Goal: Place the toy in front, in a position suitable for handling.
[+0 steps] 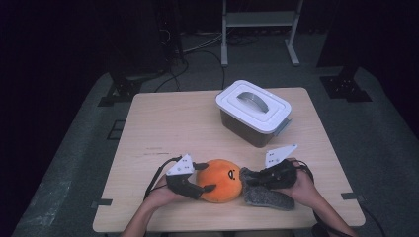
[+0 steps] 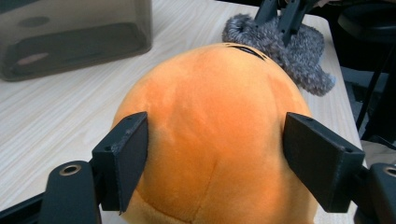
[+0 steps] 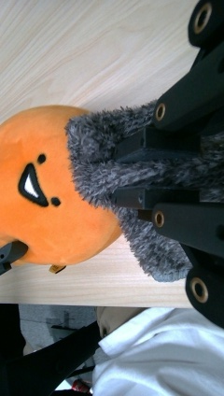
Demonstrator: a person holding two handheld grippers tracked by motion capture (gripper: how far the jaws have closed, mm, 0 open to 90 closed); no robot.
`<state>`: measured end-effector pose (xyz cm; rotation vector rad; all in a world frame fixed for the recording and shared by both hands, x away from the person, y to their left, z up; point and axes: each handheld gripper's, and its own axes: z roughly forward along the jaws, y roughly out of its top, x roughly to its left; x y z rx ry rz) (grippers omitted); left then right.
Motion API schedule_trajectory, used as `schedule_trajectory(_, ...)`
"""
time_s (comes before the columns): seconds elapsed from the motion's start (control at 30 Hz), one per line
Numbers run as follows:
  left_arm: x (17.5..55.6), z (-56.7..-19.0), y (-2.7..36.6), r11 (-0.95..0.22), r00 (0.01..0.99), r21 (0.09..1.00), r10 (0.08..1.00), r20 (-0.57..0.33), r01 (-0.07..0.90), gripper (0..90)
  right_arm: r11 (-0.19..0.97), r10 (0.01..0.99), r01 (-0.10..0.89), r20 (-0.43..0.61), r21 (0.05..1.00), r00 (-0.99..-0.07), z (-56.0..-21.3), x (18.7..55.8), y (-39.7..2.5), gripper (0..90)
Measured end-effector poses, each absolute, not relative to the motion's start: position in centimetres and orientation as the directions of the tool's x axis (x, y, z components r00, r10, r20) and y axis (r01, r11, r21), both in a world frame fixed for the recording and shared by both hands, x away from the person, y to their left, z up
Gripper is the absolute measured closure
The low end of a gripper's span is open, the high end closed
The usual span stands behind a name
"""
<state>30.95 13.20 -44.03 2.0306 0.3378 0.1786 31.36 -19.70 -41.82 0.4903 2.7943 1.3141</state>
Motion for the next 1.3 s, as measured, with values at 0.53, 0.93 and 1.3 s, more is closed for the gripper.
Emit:
schedule_trajectory(0.53,29.3,-43.7,11.8,-0.497,0.965,0.867,0.239,0.109,0.025,23.7,0.582,0.198,0.187,0.085,0.792,-0.977,-39.0,32.8,-15.3,77.9)
schedule_trajectory(0.93,29.2,-43.7,11.4,-0.503,0.963,0.864,0.239,0.123,0.015,23.7,0.576,0.274,0.298,0.164,0.761,-0.948,-41.4,32.5,-19.8,77.9)
schedule_trajectory(1.3,28.3,-43.5,10.8,-0.540,0.963,0.838,0.176,0.203,-0.078,23.6,0.576,0.207,0.219,0.119,0.788,-0.971,-38.7,33.8,-16.0,77.8)
